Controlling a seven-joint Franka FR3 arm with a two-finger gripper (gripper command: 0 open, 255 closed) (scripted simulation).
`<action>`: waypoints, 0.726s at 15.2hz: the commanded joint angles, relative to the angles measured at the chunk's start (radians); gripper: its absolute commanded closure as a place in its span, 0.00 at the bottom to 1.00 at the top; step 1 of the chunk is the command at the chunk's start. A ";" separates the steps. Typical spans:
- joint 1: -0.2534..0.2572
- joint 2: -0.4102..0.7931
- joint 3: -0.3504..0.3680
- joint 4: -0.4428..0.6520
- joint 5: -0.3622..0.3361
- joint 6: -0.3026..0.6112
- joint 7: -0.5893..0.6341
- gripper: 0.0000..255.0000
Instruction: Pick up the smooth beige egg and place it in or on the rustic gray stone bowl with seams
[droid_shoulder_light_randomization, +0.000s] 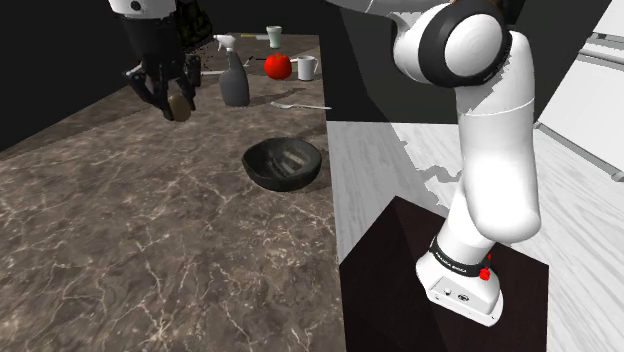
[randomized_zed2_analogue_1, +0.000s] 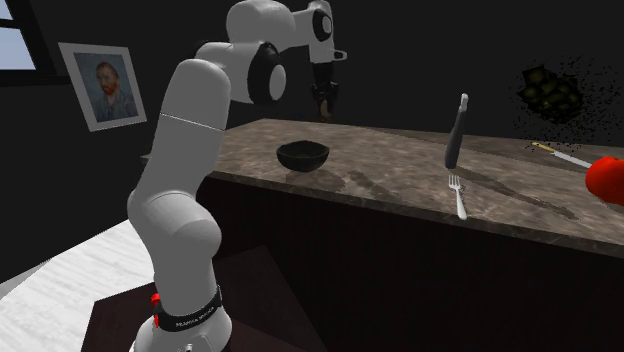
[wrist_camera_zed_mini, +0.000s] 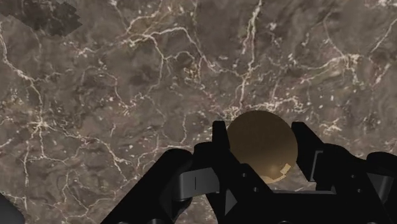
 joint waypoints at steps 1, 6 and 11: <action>-0.049 -0.117 0.009 -0.168 0.043 0.057 -0.008 1.00; -0.130 -0.380 -0.002 -0.498 0.150 0.150 -0.067 1.00; -0.156 -0.609 -0.044 -0.742 0.234 0.186 -0.142 1.00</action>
